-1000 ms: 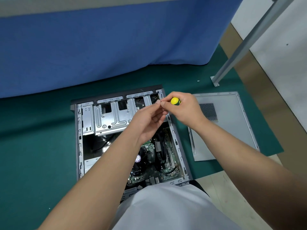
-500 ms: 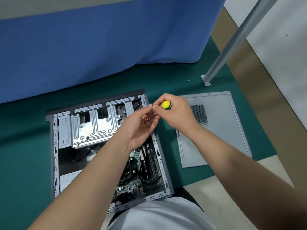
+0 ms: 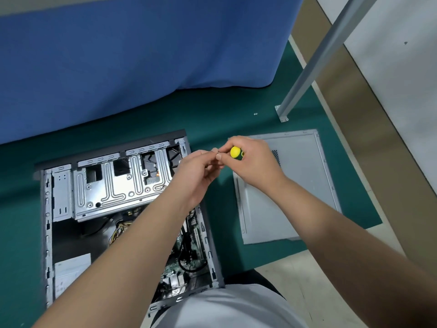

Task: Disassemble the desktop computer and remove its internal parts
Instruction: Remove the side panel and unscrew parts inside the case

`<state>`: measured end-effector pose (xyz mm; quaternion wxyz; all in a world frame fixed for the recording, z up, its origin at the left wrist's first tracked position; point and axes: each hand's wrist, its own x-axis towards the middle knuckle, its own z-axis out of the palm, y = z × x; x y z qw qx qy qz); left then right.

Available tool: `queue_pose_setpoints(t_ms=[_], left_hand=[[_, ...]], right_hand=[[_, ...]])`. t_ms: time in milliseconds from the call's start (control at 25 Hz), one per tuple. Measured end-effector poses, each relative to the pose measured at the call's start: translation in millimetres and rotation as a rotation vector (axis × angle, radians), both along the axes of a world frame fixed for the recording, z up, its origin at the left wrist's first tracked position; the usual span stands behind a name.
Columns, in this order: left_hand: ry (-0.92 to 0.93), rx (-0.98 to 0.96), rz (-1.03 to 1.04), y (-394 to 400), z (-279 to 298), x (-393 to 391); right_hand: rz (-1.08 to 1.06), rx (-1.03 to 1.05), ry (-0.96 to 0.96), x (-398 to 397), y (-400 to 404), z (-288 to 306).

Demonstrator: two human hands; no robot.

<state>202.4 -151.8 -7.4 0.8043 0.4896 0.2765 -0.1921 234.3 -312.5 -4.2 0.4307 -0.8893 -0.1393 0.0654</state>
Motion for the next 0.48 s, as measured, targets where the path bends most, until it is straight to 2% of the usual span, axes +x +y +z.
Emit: queue_pose_setpoints(t_ms=[120,160,280,400,480], left_hand=[[-0.052,0.123,-0.057,-13.7,-0.5,7.8],[-0.077,0.227,-0.1,-14.9,-2.5,11.4],[-0.281,0.732,-0.222,-2.6,-9.9,28.9],[-0.543,1.333,-0.309,37.1,-30.0,52.0],[-0.449,1.594,-0.475,62.7,-47.5,59.8]], right_hand=[[-0.037,0.068,0.091,12.0,-12.7,-3.2],[-0.047,0.085,0.117,16.0,-16.0,-5.8],[-0.12,0.068,0.193,34.7,-33.0,-15.6],[-0.244,-0.052,0.251,72.1,-55.9,-31.8],[-0.325,-0.123,0.296,103.3,-66.6,-47.4]])
